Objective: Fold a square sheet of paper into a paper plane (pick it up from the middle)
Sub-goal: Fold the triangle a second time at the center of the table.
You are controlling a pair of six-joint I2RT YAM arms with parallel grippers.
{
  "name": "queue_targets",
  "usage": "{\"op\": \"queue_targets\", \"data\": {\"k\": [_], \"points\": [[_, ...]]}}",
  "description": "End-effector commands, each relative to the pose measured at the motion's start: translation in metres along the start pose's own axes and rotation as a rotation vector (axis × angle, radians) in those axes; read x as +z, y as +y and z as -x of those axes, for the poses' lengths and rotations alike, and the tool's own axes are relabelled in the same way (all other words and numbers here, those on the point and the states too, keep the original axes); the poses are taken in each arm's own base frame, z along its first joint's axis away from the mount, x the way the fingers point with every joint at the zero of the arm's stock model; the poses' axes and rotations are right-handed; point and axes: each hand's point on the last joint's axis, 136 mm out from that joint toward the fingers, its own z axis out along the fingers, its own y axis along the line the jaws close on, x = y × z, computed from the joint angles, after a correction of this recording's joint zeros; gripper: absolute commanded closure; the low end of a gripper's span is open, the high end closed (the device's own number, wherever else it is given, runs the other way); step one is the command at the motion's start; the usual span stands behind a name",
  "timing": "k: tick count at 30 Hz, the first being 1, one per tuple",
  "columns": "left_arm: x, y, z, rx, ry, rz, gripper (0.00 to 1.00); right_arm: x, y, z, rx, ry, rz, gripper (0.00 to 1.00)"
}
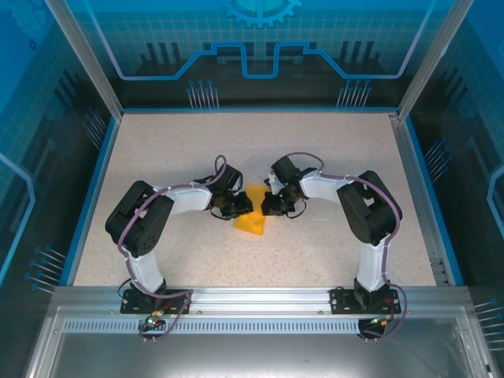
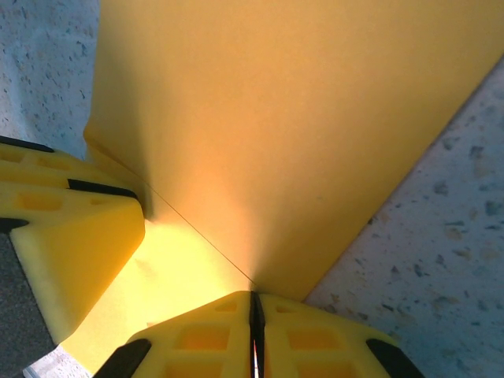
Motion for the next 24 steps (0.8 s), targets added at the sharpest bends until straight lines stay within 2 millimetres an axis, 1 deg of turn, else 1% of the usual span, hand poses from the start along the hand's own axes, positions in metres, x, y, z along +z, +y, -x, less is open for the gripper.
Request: {"op": "queue_targets", "data": {"k": [1,6,15,17,20,22,24], "points": [[-0.001,0.029,0.011,-0.045,-0.035,0.111,0.81,0.023,-0.053,-0.034,0.046,0.121,-0.227,0.9],[-0.009,0.032,0.015,-0.045,-0.059,0.138,0.8,0.027,-0.065,-0.04,0.053,0.149,-0.274,0.9],[-0.02,0.035,0.034,-0.048,-0.1,0.167,0.77,0.027,-0.067,-0.041,0.048,0.157,-0.282,0.9],[-0.022,0.03,0.036,-0.043,-0.101,0.152,0.77,0.028,-0.066,-0.041,0.047,0.158,-0.275,0.9],[-0.028,0.011,0.037,-0.022,-0.108,0.071,0.77,0.028,-0.065,-0.04,0.045,0.156,-0.271,0.9],[-0.036,-0.001,0.037,0.002,-0.124,0.015,0.76,0.028,-0.064,-0.04,0.046,0.156,-0.267,0.9],[-0.043,-0.014,0.033,0.03,-0.129,-0.044,0.75,0.029,-0.064,-0.041,0.048,0.159,-0.267,0.9]]}}
